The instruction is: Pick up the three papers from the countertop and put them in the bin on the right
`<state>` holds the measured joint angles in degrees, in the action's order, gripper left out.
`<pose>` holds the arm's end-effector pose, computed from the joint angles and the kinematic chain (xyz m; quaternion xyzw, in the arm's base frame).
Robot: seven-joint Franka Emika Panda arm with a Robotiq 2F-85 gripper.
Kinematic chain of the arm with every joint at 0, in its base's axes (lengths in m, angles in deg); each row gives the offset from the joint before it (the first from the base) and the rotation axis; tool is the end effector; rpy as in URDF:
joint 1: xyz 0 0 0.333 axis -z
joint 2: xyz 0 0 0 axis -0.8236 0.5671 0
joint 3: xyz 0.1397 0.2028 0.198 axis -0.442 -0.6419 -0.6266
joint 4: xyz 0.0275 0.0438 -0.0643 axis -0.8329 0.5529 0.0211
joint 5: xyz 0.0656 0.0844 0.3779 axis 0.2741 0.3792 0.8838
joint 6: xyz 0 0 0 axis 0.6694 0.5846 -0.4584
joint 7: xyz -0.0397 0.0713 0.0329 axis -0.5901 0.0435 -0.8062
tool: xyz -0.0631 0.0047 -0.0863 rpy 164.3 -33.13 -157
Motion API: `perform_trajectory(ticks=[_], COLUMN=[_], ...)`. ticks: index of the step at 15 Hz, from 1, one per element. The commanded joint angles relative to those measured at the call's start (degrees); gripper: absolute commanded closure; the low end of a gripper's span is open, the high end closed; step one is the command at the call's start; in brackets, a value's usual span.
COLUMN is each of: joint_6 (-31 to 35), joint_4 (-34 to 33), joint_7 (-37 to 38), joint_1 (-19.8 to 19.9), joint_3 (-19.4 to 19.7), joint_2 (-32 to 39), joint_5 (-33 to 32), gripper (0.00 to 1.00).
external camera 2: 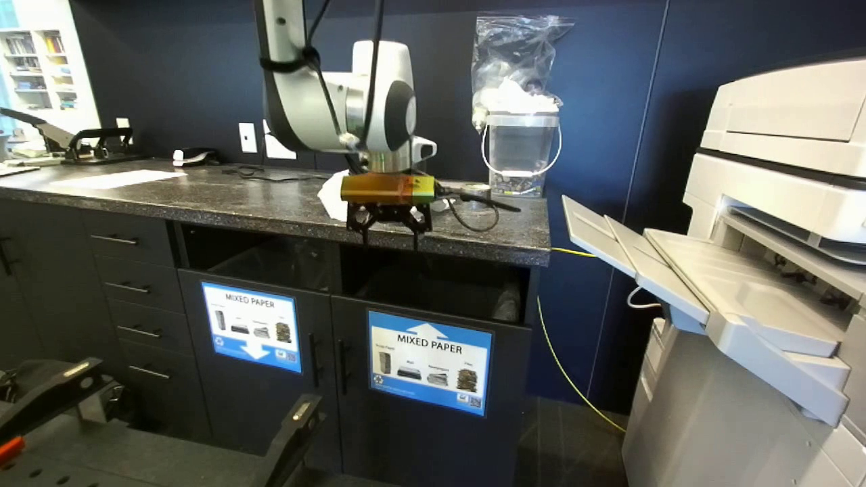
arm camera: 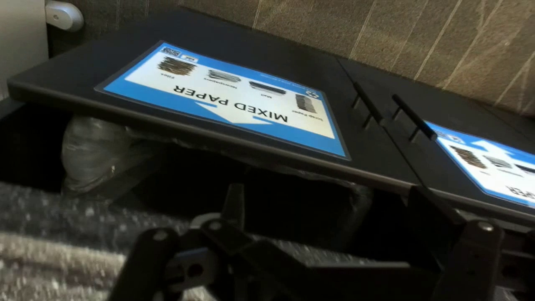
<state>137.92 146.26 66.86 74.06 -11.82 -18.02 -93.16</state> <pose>0.5823 -0.0332 0.1595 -0.9838 -0.1275 -0.1257 0.0012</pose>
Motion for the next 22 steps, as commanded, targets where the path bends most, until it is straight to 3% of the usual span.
perform_trajectory(ticks=[1, 5, 9, 12, 22], joint_6=[-15.2, -29.0, -34.6, -33.0, -17.8], joint_4=[-6.1, -17.9, -27.1, -29.7, -34.4], joint_7=[-5.9, -7.6, -6.2, -4.7, 5.2], joint_1=[-4.2, -10.9, -15.3, -16.7, -19.2], joint_3=[-0.5, 4.2, 8.3, 10.4, 16.6], joint_2=[-6.4, -6.9, -4.1, -0.8, 8.6], joint_5=[8.2, 9.4, 7.9, 7.9, 7.6], gripper=[0.00, 0.00, 0.00, 0.00, 0.00])
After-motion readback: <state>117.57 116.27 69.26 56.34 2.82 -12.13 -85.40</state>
